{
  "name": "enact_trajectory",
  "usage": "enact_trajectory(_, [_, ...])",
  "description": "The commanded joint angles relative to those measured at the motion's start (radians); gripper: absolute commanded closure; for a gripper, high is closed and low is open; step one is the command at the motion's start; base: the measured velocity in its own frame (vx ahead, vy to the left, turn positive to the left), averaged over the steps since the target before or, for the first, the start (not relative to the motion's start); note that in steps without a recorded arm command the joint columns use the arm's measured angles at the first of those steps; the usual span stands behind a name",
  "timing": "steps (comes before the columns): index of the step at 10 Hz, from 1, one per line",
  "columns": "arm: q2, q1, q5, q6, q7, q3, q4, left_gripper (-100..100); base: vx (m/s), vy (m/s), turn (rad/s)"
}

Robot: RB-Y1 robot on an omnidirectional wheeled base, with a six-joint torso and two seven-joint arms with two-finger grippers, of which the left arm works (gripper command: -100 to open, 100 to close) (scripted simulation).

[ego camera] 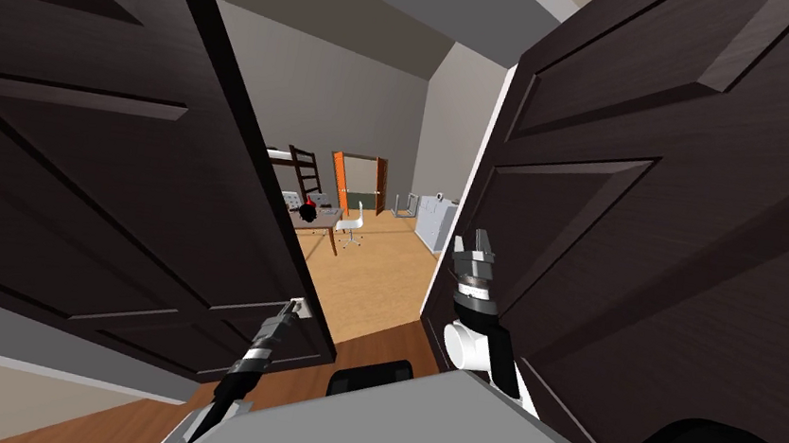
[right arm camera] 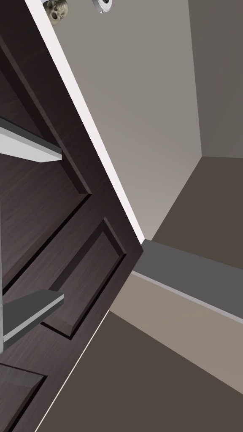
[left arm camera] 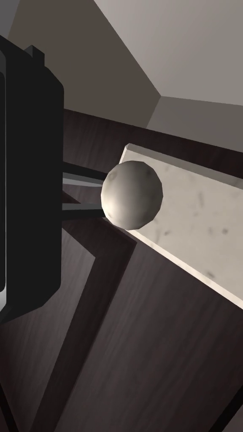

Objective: Pull the door open

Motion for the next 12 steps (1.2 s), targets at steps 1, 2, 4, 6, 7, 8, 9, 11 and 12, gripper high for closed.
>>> enact_trajectory(1, [-0.013, -0.001, 0.010, 0.006, 0.050, -0.025, 0.017, 100, -0.055, 0.023, -0.017])
enact_trajectory(2, [-0.013, -0.001, 0.010, 0.006, 0.051, -0.025, 0.017, 100, -0.039, 0.020, -0.019])
enact_trajectory(4, [-0.009, -0.008, 0.024, 0.011, 0.093, -0.037, 0.025, 100, -0.037, 0.015, -0.017])
enact_trajectory(6, [-0.002, -0.022, 0.050, 0.020, 0.161, -0.059, 0.039, 100, -0.051, 0.015, -0.034])
enact_trajectory(7, [-0.002, -0.022, 0.050, 0.020, 0.175, -0.059, 0.039, 100, -0.043, 0.016, -0.030])
enact_trajectory(8, [0.010, -0.037, 0.072, 0.026, 0.204, -0.053, 0.037, -100, -0.097, 0.034, -0.025])
enact_trajectory(9, [0.007, -0.042, 0.079, 0.031, 0.222, -0.056, 0.039, -100, -0.128, 0.024, -0.022])
enact_trajectory(11, [0.000, -0.054, 0.097, 0.043, 0.264, -0.064, 0.046, -100, -0.098, -0.002, -0.037])
enact_trajectory(12, [-0.004, -0.061, 0.106, 0.050, 0.288, -0.069, 0.050, -100, -0.124, -0.009, -0.016])
